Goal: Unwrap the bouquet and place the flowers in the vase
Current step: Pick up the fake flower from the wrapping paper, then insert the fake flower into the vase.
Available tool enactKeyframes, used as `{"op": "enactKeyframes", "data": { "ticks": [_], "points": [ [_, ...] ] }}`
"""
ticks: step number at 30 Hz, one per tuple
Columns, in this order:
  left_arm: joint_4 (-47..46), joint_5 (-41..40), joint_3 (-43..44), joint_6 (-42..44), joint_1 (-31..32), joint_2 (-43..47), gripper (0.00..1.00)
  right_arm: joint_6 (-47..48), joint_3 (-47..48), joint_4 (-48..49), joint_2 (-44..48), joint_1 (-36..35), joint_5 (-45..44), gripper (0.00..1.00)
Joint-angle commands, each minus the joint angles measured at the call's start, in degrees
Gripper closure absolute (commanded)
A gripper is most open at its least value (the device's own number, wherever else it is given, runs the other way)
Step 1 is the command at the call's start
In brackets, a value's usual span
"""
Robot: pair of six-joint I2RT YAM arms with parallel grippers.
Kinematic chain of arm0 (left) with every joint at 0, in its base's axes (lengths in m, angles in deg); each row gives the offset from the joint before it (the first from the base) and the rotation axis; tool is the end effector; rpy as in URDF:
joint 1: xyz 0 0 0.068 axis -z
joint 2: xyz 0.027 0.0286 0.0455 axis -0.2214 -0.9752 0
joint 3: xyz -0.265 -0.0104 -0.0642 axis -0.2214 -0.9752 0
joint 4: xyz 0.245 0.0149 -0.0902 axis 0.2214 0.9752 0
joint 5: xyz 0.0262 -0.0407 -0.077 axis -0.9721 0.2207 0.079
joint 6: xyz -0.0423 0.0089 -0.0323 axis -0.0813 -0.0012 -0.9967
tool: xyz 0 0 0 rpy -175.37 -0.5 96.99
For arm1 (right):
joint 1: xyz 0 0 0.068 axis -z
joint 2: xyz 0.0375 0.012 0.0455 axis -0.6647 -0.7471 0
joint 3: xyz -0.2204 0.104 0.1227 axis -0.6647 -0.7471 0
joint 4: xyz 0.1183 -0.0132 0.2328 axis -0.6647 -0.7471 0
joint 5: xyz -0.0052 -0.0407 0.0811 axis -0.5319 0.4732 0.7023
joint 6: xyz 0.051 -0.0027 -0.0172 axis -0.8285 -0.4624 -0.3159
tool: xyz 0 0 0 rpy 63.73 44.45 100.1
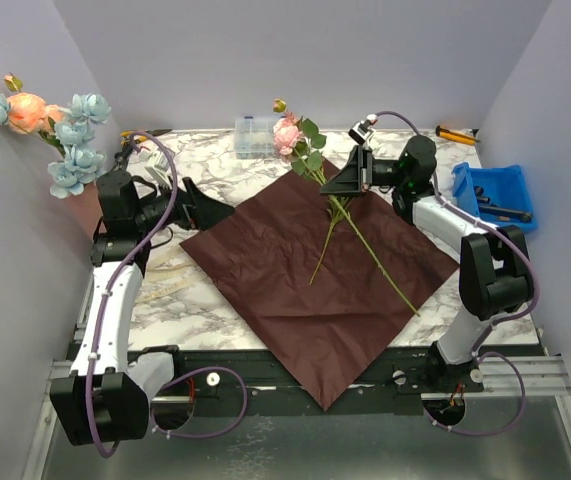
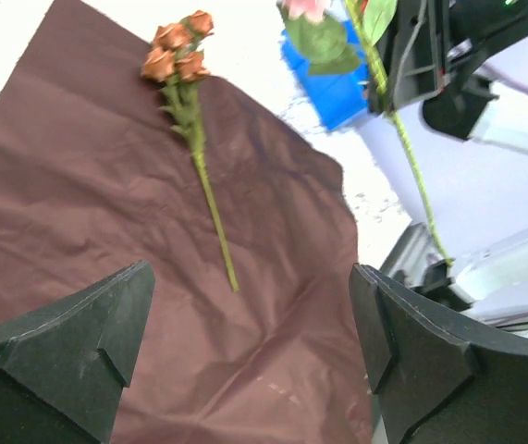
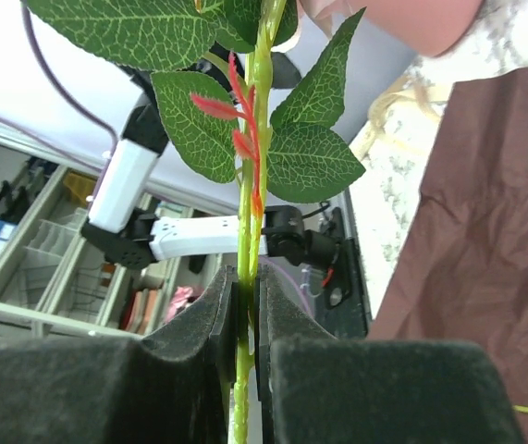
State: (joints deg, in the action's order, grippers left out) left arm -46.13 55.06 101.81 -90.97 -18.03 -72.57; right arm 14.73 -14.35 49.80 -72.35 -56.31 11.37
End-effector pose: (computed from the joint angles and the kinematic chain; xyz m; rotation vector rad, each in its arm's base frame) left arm 0.2221 -0.0094 0.3442 0.2572 1.8798 -1.1075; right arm 0.3651 0.1310 0.3022 -0.4763 1.9043 1.9771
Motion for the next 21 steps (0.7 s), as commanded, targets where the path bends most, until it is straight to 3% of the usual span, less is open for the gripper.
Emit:
{"op": "enactKeyframes", "data": {
  "ticks": [1,11,21],
  "points": [
    [-19.1,4.5,-1.5,-19.8,1.6,-2.0,0.08,-16.4,-3.6,15.9,2.1,0.0,0.6,1.00],
    [-36.2,-0.5,-2.7,-39.2,7.4,-10.4,0.11,-32.9,-7.5,27.9,-0.3,-0.6,-1.3,1.00],
    [-42.1,-6.6,2.8,-44.6,18.3,-19.6,0.09,-33.6,-9.1,32.3,-1.8,-3.1,-2.7,0.99]
  ]
}}
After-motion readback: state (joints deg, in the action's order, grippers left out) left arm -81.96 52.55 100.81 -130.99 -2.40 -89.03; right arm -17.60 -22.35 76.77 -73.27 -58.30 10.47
